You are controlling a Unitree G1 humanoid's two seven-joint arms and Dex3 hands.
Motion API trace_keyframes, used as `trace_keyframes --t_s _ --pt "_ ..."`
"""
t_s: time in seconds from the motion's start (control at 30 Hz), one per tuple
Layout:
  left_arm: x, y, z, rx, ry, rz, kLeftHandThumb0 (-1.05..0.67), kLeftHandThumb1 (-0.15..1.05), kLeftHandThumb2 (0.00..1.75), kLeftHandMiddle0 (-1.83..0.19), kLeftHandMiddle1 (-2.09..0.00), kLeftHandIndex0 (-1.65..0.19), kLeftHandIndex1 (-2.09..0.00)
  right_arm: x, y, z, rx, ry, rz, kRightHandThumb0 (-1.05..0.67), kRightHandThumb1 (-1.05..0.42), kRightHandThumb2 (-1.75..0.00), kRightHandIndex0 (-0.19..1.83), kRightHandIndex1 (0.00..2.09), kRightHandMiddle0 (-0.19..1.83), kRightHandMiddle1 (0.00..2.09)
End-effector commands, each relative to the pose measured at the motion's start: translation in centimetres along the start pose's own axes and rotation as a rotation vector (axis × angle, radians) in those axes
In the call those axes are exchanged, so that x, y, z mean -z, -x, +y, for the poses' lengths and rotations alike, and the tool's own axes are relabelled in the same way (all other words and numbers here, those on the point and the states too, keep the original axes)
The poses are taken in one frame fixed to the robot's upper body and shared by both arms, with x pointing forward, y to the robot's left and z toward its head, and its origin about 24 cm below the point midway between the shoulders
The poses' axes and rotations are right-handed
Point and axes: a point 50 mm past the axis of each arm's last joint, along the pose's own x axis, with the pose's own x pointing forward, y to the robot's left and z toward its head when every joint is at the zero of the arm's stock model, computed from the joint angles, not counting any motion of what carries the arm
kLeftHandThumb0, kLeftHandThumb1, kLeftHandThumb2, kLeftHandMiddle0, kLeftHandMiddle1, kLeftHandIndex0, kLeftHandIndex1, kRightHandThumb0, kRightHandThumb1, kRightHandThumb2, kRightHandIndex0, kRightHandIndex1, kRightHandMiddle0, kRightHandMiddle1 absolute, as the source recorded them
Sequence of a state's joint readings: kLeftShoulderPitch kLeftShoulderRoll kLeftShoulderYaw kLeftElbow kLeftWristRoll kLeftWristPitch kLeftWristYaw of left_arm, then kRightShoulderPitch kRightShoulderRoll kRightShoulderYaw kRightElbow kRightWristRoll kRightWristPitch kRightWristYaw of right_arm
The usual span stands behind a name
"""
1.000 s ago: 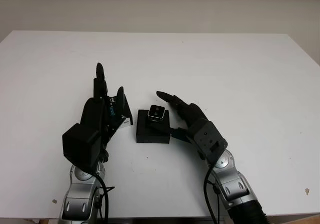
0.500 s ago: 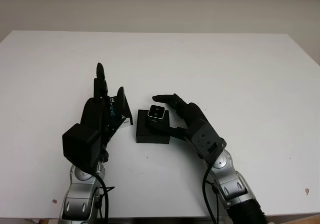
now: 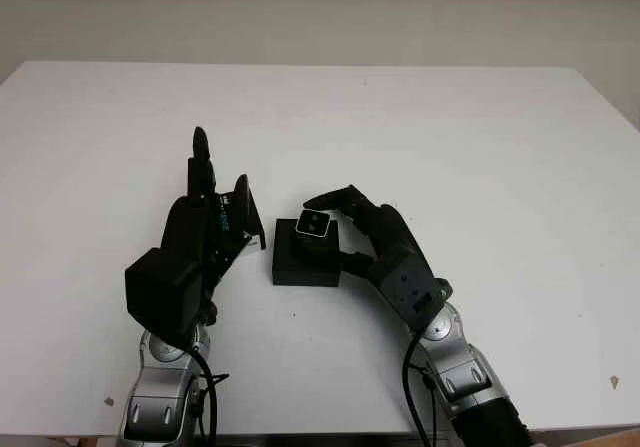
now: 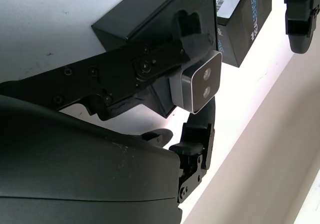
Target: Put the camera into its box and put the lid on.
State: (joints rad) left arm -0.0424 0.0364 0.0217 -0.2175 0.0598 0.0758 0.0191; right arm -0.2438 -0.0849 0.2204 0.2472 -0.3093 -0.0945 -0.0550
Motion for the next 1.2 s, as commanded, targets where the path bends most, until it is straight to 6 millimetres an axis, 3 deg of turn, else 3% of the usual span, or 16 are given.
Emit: trace_keyframes --t_s 0.0,0.43,0.7,1.17 --pt "-0.3 0.0 0.0 0.001 -0.004 -0.019 -0.57 1.05 0.63 0.17 -0.05 0.19 -0.04 -0.1 -0.2 -0.1 0.010 0.011 -0.017 -0.41 -0.95 -0.06 0.42 0.19 0.40 1.23" --pt "-0.3 0.1 0.1 0.001 -0.003 -0.014 -0.58 1.05 0.64 0.18 -0.05 0.19 -0.04 0.0 -0.1 -0.1 0.000 0.025 -0.012 -0.38 -0.96 -0.05 0.40 0.27 0.38 1.39" --pt "-0.2 0.1 0.1 0.001 -0.002 -0.010 -0.57 1.05 0.64 0.17 -0.06 0.19 -0.04 0.0 -0.4 -0.3 -0.043 -0.104 0.066 -0.39 -0.96 -0.05 0.35 0.26 0.36 1.46" --pt "-0.2 0.0 0.0 0.005 -0.005 -0.011 -0.57 1.05 0.64 0.17 -0.05 0.19 -0.05 -2.6 -0.9 -1.6 -0.173 -0.332 0.066 -0.39 -0.95 -0.05 0.37 0.32 0.33 1.58"
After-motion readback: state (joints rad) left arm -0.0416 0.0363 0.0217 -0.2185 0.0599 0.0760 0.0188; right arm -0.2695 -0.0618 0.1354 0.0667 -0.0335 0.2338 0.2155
